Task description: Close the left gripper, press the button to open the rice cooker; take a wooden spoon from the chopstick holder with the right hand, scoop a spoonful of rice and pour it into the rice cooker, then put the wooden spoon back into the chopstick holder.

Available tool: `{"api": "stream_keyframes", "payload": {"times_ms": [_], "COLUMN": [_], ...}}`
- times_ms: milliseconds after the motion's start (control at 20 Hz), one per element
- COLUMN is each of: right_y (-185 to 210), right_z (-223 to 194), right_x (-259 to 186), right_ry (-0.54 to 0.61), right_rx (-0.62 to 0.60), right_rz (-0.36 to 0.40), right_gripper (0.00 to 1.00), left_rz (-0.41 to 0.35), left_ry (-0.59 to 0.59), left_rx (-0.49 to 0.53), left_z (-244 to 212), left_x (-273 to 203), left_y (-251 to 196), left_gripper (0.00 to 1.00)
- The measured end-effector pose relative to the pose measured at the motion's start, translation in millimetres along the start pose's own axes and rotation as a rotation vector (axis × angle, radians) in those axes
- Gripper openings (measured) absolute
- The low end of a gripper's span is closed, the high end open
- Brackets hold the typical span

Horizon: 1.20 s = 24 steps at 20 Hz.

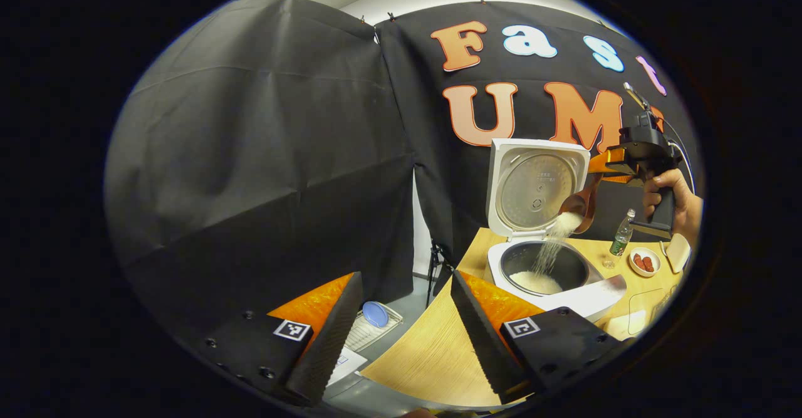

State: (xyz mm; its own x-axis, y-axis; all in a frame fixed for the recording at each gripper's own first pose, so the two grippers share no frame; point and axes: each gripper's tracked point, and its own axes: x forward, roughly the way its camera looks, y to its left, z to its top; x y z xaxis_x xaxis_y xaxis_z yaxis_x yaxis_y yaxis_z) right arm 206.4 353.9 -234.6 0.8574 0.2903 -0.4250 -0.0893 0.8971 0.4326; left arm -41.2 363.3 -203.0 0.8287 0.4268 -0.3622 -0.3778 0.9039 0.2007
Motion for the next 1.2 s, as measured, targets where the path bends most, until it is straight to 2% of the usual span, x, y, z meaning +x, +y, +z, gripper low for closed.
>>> {"api": "stream_keyframes", "payload": {"times_ms": [50, 100, 150, 400, 650, 700, 900, 1050, 1200], "right_y": [5.6, 10.1, 14.6, 42.6, 76.1, 80.2, 95.5, 99.5, 101.5], "right_z": [6.0, 12.0, 17.0, 43.4, 51.6, 53.4, 46.0, 44.5, 42.9], "right_x": [-1.4, -3.2, -5.0, -18.8, -37.6, -40.8, -50.7, -60.1, -62.9], "right_ry": [-0.019, -0.029, -0.041, -0.122, -0.175, -0.184, -0.192, -0.211, -0.210], "right_rx": [-0.026, -0.043, -0.064, -0.251, -0.406, -0.432, -0.529, -0.596, -0.605], "right_rz": [0.009, 0.017, 0.028, 0.093, 0.169, 0.185, 0.264, 0.289, 0.297], "right_gripper": [0.12, 0.12, 0.12, 0.12, 0.12, 0.12, 0.12, 0.12, 0.12], "left_rz": [0.003, 0.006, 0.006, 0.016, 0.027, 0.027, 0.013, 0.006, 0.004], "left_ry": [-0.003, -0.004, -0.003, 0.015, 0.019, 0.019, 0.027, 0.019, 0.018], "left_rx": [0.006, 0.009, 0.008, -0.013, -0.022, -0.022, -0.015, -0.009, -0.006], "left_z": [0.2, 0.3, -0.1, -4.5, -5.7, -5.4, -8.7, -4.6, -5.0], "left_x": [0.7, 1.7, 2.0, 6.6, 7.4, 7.7, 8.7, 7.5, 4.8], "left_y": [0.3, 0.4, 0.4, 3.5, 5.5, 4.7, -4.1, -8.6, -12.1], "left_gripper": [0.89, 0.96, 0.90, 0.89, 0.89, 0.96, 0.96, 0.96, 0.96]}}
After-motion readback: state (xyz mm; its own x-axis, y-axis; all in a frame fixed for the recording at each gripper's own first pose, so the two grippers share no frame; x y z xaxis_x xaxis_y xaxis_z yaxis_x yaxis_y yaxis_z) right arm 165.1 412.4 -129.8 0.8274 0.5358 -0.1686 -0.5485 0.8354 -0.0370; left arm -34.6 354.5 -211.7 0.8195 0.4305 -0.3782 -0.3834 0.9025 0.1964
